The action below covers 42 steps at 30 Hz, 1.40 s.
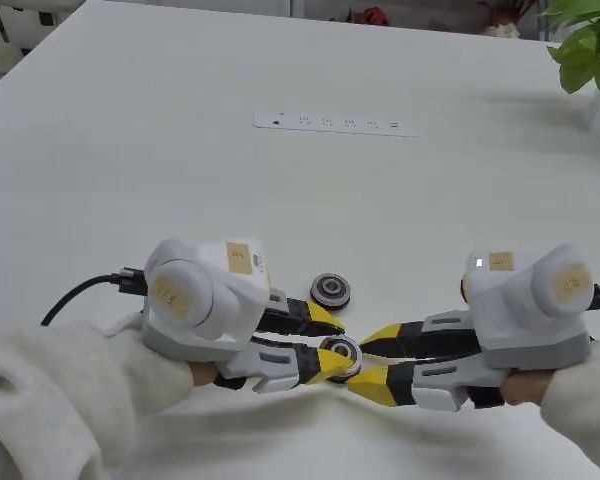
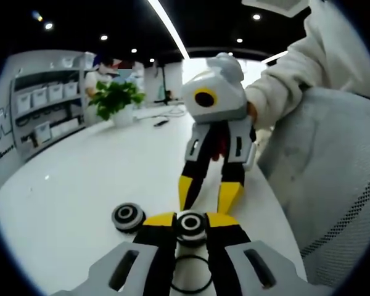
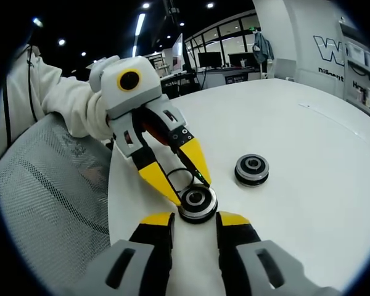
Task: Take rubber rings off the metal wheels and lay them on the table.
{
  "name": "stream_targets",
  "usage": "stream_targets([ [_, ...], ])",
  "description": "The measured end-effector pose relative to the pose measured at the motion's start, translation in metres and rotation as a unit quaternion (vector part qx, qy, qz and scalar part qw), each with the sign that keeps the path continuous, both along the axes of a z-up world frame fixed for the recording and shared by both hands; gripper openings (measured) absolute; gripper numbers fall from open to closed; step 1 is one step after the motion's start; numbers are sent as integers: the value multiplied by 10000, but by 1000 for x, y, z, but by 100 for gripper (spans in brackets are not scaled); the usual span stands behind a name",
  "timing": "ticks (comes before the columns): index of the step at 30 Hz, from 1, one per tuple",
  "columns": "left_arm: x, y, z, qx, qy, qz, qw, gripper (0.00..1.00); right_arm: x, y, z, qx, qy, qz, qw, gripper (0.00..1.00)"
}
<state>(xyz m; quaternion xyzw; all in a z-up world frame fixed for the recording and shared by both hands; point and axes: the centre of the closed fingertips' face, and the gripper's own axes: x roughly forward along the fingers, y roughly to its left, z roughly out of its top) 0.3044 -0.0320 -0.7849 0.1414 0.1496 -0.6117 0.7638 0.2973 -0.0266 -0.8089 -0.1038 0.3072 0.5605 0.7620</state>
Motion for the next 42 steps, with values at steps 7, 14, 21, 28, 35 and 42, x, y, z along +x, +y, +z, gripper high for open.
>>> stream_targets([
  [7, -1, 0, -7, 71, -21, -41, 10000, 16, 2, 0, -2, -18, -4, -33, 10000, 21],
  [14, -1, 0, -8, 57, -60, -14, 10000, 14, 3, -1, -3, -17, 27, -103, 9999, 19],
  [21, -1, 0, -9, -26, -10, 43, 10000, 14, 4, -3, -6, -138, -78, -50, 9999, 15],
  [28, 0, 3, -8, -68, 29, 77, 9999, 14, 5, -3, -6, -173, -110, -26, 9998, 11],
  [35, -1, 3, -8, -91, 32, 81, 9999, 13, 7, -4, -5, -204, -186, -31, 9996, 1],
  [42, -1, 3, -7, -109, 42, 99, 9999, 13, 9, -5, -5, -227, -121, -143, 9996, 1],
])
